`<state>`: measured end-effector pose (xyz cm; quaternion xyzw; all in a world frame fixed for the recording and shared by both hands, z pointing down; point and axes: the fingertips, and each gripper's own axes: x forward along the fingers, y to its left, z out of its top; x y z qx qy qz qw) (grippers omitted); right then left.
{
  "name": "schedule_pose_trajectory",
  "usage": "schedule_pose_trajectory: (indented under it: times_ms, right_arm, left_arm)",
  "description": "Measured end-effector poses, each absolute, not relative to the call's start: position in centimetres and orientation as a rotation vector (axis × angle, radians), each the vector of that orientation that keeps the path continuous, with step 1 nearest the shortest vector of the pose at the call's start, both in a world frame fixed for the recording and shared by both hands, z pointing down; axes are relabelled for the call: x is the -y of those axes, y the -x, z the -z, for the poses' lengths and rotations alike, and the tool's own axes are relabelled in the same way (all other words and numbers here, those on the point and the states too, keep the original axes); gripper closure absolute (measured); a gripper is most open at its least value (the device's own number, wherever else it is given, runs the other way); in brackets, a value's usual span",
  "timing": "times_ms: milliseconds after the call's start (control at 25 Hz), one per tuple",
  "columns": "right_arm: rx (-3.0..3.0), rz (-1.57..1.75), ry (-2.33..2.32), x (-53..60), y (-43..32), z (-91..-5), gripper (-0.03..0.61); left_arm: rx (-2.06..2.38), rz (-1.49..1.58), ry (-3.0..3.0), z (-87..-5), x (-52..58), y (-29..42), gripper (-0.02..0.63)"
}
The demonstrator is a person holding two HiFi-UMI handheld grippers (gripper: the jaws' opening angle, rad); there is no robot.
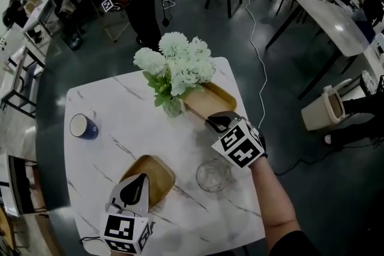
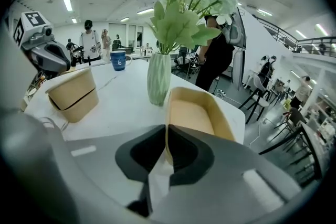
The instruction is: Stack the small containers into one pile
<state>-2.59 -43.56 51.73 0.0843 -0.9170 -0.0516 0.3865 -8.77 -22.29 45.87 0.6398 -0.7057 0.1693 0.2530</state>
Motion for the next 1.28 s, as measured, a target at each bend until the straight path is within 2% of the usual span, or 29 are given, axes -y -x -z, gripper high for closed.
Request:
schedule_pose_trajectory:
  times_ms: [640, 1000, 1280]
  right_arm:
    - [2.312, 0.172, -0.406, 39.7, -3.4, -44.8, 0.561]
    - [2.320, 0.192, -0.447, 32.4, -4.7, -40.5, 0.561]
    - [2.383, 0.181, -0.350, 25.1, -3.0, -39.4, 0.561]
  left_arm:
    - [1.904, -0.408, -1.880, -43.6, 20.7, 8.4, 0.615]
    - [1.867, -0.368, -1.985, -41.0, 17.1, 9.1, 0.615]
    - [1.852, -0.371, -2.055, -39.5, 13.5, 9.8, 0.615]
